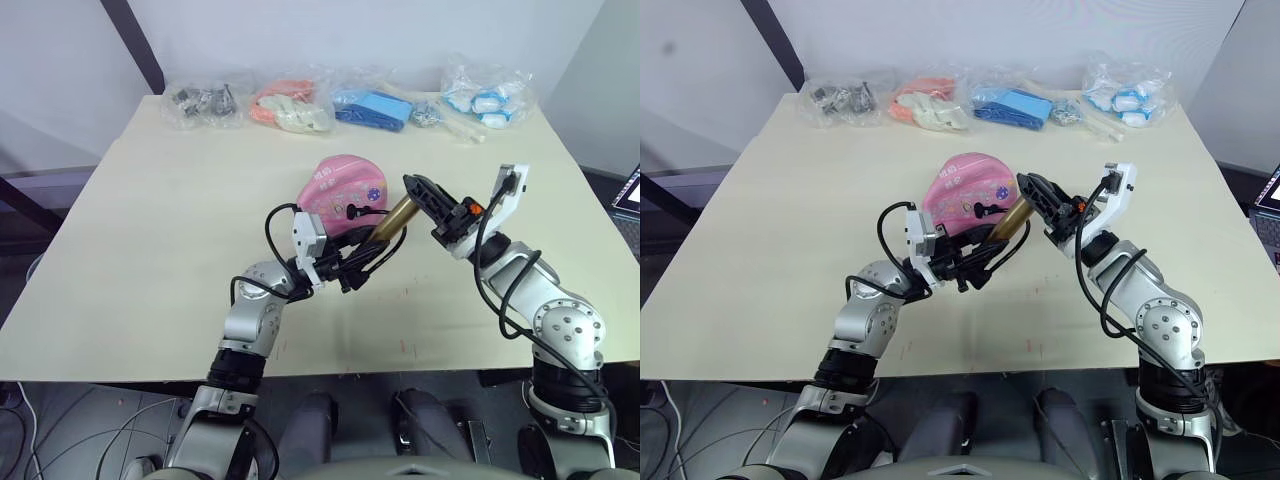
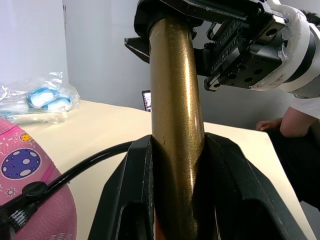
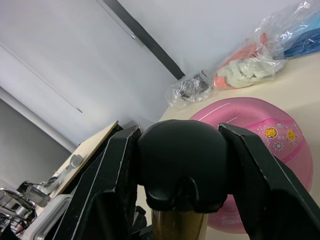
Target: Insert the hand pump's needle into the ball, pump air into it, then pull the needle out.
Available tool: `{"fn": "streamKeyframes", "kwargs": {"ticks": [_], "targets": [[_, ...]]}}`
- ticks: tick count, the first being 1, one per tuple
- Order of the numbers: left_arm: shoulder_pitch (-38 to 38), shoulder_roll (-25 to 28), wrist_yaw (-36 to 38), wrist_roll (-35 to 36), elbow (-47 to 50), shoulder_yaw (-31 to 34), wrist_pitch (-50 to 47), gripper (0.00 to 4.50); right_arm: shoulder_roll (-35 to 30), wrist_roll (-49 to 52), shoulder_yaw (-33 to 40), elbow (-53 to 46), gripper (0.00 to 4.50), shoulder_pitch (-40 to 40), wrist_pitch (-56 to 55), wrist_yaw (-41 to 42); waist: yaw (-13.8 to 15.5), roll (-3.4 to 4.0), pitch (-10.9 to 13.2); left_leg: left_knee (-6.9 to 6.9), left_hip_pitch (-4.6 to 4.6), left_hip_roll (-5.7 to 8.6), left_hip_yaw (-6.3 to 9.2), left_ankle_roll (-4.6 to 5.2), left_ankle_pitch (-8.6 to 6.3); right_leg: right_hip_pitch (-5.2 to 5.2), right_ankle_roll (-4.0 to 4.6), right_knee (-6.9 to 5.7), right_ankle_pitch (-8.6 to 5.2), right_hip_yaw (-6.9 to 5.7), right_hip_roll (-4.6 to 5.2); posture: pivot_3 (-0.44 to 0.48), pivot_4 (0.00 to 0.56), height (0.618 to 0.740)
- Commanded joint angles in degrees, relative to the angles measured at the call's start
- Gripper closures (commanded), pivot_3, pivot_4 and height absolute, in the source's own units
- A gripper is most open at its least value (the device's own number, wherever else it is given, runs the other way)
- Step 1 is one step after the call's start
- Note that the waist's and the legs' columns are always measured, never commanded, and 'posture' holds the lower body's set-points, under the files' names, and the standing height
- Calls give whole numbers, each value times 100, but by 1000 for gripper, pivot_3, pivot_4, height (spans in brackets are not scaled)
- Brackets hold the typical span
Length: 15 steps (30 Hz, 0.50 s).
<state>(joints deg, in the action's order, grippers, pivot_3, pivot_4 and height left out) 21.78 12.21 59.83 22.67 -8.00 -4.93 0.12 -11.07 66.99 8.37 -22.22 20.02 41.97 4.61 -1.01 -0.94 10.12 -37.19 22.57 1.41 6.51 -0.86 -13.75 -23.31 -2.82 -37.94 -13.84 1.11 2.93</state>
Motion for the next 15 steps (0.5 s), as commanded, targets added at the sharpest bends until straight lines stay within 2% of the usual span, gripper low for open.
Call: {"fn": "streamKeyframes", "kwargs": {"ticks": [1,11,13,15], "targets": [[7,2,55,35,27,-20,87,3482,14,86,122,-190,2541,167,-177,103,0,0,0,0,0,0,0,0,0,0,0,0,0,0,0,0,150,740],[-2,5,37,26,25,-16,97,3482,18,2,109,-210,2541,146,-202,148,0,0,0,0,0,0,0,0,0,0,0,0,0,0,0,0,150,740],[2,3,26,23,17,-8,108,3482,32,-17,95,-220,1521,146,-198,155,0,0,0,0,0,0,0,0,0,0,0,0,0,0,0,0,150,740],[5,0,16,22,13,-2,112,3482,43,-35,77,-224,854,151,-206,168,-1,0,0,0,0,0,0,0,0,-1,0,0,0,0,0,0,150,740]]}}
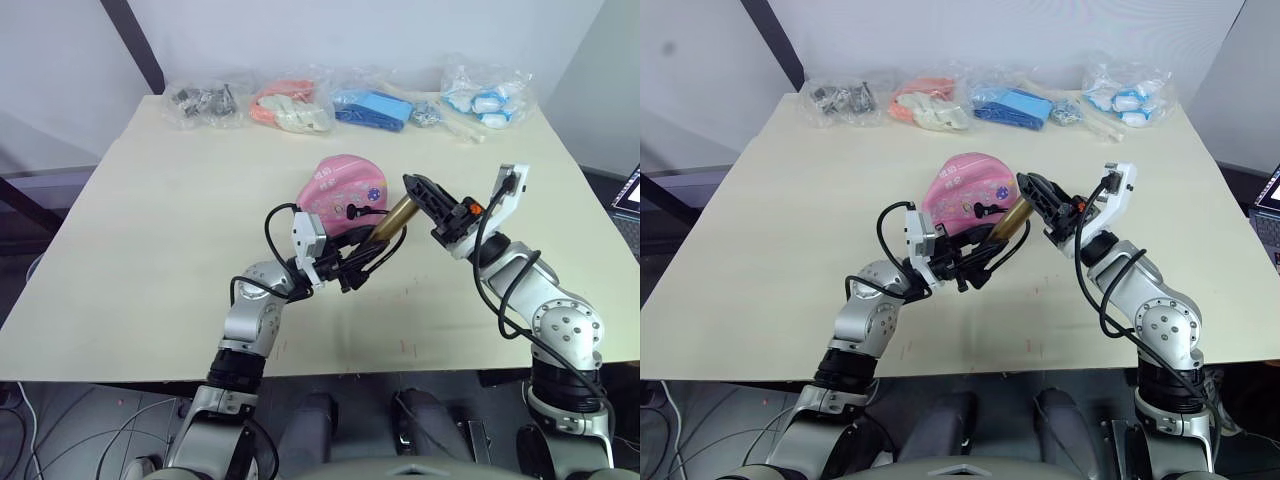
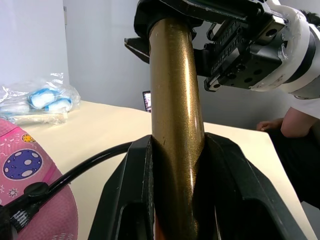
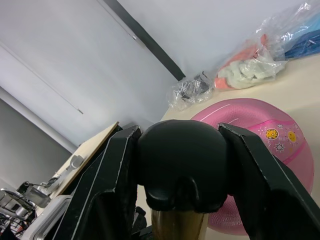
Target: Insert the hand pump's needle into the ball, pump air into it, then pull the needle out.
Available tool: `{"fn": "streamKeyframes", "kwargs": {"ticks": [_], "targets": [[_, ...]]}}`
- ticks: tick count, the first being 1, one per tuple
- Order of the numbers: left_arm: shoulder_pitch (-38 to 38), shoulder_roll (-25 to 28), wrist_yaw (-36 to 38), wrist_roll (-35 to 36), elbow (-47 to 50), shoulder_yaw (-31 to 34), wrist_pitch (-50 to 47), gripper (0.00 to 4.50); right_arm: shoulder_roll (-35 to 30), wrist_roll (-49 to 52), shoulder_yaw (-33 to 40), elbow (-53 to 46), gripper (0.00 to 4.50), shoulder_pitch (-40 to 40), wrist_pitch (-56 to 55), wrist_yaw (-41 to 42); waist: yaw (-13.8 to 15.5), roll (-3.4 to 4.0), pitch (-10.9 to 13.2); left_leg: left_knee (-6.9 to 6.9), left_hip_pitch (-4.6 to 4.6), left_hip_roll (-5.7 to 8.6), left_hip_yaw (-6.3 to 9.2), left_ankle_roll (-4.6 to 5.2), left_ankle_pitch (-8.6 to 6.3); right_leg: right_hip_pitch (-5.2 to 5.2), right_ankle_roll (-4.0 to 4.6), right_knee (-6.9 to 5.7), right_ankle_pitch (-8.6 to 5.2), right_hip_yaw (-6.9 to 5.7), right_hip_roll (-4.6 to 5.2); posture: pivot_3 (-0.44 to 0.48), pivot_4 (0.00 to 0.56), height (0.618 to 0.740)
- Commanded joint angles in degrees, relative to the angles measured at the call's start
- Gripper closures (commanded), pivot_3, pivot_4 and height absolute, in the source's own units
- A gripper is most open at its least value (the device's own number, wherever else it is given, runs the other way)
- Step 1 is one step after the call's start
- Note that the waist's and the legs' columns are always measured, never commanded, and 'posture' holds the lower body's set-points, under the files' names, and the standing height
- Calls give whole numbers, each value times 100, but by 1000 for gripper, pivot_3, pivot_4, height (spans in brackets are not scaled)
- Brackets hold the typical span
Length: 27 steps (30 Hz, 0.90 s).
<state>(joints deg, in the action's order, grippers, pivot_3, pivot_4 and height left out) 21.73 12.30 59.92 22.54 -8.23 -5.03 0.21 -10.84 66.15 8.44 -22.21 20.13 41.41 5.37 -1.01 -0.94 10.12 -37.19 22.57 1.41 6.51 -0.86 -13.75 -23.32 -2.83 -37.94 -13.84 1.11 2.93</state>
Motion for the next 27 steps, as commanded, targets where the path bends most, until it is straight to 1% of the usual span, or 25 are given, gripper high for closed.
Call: {"fn": "streamKeyframes", "kwargs": {"ticks": [1,27], "targets": [[14,-12,-1,32,28,12,106,3482,20,53,62,-223,854,140,-152,93,-1,0,0,0,0,0,0,0,0,0,0,0,0,0,0,0,150,740],[34,-31,-34,36,-11,20,141,3482,-13,80,4,-162,854,125,-4,-49,0,0,0,1,1,0,0,0,0,-1,0,0,0,0,0,0,150,740]]}}
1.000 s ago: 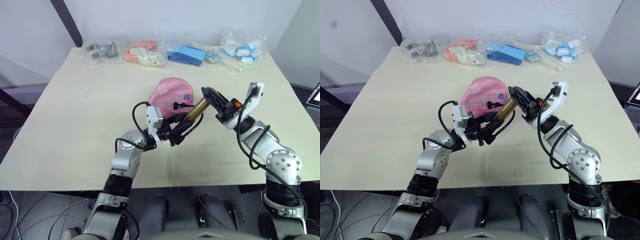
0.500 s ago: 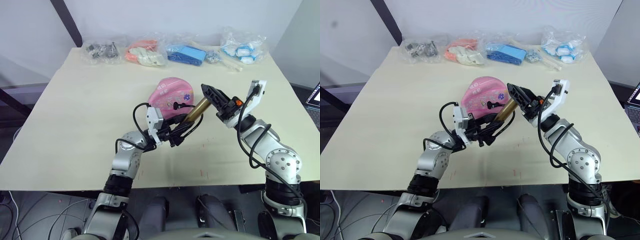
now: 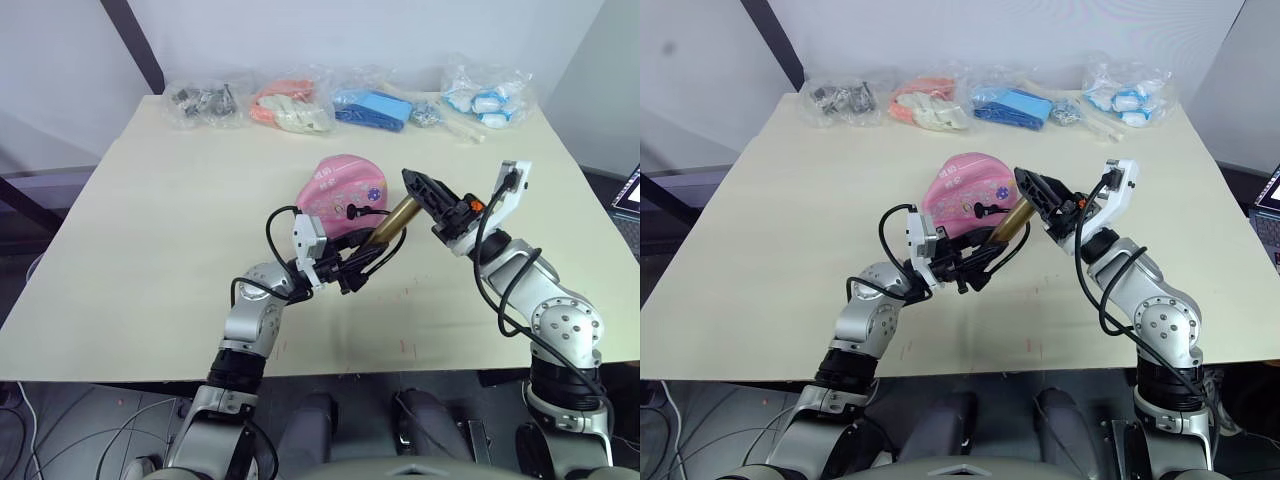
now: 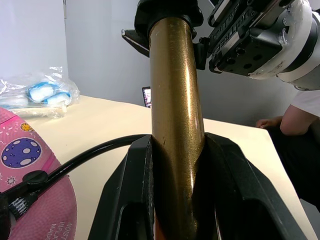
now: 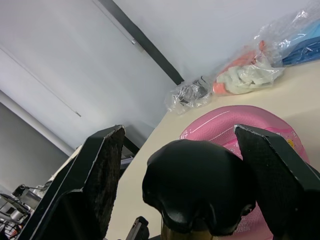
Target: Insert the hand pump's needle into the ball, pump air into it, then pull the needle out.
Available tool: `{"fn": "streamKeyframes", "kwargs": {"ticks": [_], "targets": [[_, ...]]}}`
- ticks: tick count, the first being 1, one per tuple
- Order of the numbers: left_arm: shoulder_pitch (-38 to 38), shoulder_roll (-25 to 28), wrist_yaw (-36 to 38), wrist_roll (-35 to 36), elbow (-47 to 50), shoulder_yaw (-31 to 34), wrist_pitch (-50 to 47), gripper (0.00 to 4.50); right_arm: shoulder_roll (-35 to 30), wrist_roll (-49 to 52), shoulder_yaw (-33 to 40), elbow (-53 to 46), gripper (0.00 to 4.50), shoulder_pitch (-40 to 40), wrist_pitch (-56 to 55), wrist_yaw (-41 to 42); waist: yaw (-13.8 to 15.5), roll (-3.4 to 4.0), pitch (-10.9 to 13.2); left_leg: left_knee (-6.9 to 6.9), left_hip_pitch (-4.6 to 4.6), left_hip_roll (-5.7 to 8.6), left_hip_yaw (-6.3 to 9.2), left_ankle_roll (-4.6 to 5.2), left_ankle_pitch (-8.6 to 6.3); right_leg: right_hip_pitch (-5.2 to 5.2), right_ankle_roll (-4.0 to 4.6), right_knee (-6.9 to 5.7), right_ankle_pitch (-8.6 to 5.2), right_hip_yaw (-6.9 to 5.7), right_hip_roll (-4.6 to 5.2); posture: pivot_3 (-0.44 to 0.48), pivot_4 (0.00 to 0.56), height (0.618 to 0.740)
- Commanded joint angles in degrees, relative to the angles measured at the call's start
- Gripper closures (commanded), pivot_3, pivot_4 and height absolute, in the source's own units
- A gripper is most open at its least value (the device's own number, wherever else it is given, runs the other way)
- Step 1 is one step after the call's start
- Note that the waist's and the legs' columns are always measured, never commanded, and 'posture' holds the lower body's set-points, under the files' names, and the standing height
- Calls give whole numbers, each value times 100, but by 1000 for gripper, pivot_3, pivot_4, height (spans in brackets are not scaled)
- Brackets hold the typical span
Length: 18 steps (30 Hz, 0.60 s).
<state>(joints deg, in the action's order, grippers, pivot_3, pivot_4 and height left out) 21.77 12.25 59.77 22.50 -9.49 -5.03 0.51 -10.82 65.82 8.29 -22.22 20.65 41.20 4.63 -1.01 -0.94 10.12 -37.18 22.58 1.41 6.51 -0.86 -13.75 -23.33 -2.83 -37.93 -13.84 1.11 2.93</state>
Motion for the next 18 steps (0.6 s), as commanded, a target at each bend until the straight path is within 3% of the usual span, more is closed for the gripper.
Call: {"fn": "streamKeyframes", "kwargs": {"ticks": [1,5,9,18], "targets": [[35,-24,-13,41,111,21,112,3482,-10,118,22,-155,854,76,18,13,0,0,0,0,0,0,0,0,0,0,0,0,0,0,0,0,150,740],[29,-17,2,39,97,20,120,3482,-1,95,26,-147,854,81,13,17,1,0,0,0,0,0,0,0,0,0,0,0,0,0,0,0,150,740],[-2,-5,23,44,124,10,110,3482,58,133,73,-127,2131,105,-1,-50,1,0,0,0,0,0,0,0,0,0,0,0,0,0,0,0,150,740],[-26,21,43,44,105,17,122,3482,61,50,51,-110,2131,131,-10,-23,0,0,0,1,1,0,0,0,0,-1,0,1,0,0,0,0,150,740]]}}
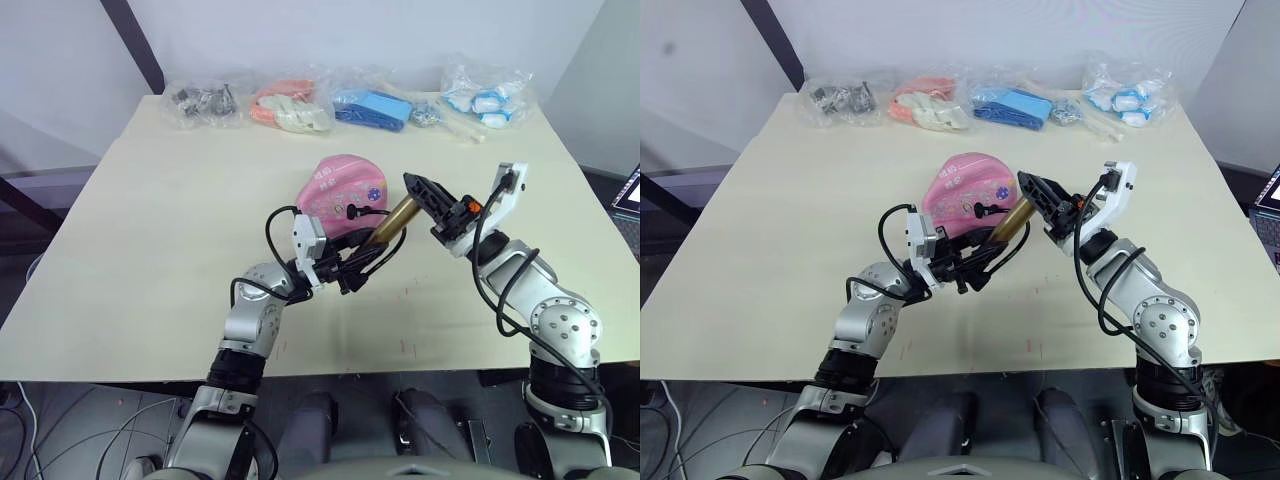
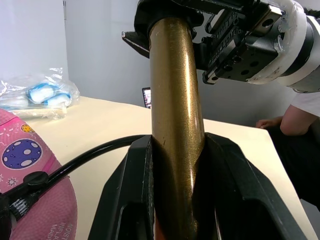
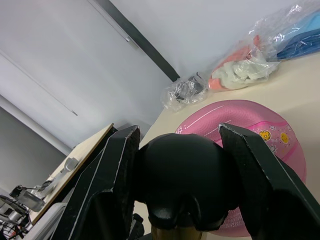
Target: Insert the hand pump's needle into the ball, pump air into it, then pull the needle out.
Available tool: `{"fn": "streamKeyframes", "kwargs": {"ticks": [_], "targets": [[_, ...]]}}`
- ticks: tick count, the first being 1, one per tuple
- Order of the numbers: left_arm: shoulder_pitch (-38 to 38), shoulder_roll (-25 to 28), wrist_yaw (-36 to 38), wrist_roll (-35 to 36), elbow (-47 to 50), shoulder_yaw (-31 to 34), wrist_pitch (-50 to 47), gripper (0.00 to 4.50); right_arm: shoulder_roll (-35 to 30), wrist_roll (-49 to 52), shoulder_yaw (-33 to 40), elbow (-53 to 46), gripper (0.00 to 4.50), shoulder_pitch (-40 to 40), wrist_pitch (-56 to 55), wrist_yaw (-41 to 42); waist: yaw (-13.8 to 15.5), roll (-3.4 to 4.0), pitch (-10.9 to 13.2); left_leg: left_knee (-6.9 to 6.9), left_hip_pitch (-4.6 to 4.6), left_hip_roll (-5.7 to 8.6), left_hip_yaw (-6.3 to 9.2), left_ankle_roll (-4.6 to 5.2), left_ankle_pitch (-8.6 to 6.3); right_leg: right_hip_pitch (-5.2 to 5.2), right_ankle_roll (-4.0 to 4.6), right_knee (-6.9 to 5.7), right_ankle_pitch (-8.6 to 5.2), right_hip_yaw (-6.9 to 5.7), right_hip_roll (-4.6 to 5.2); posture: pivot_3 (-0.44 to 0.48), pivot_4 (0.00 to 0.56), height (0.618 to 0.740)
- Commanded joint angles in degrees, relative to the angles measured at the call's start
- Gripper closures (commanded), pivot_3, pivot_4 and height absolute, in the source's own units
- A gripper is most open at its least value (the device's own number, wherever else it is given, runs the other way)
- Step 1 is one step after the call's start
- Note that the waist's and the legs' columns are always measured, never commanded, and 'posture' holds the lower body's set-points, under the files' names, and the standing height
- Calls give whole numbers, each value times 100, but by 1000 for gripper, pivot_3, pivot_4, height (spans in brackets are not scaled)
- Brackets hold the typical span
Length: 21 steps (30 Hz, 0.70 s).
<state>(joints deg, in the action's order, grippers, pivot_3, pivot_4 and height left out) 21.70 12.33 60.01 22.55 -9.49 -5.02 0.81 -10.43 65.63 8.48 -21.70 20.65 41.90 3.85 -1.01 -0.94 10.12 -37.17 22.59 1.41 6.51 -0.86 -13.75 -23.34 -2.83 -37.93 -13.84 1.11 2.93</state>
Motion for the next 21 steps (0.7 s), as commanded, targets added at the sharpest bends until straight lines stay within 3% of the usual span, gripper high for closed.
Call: {"fn": "streamKeyframes", "kwargs": {"ticks": [1,11,14,21], "targets": [[-20,16,24,37,97,17,97,3482,24,61,32,-159,2131,131,-81,57,0,0,0,0,0,0,0,0,0,0,0,0,0,0,0,0,150,740],[-6,43,44,29,30,30,85,3482,-15,-3,24,-187,2131,92,-96,164,0,0,0,0,0,0,0,0,0,0,0,0,0,0,0,0,150,740],[-20,51,46,33,38,29,76,3482,-22,-18,18,-205,2529,85,-93,180,0,0,0,0,1,0,0,0,0,0,0,0,0,0,0,0,150,740],[32,60,17,18,3,45,81,3482,-33,18,-55,-261,2557,111,-31,328,0,0,0,0,1,0,0,0,0,-1,0,0,0,0,0,0,150,740]]}}
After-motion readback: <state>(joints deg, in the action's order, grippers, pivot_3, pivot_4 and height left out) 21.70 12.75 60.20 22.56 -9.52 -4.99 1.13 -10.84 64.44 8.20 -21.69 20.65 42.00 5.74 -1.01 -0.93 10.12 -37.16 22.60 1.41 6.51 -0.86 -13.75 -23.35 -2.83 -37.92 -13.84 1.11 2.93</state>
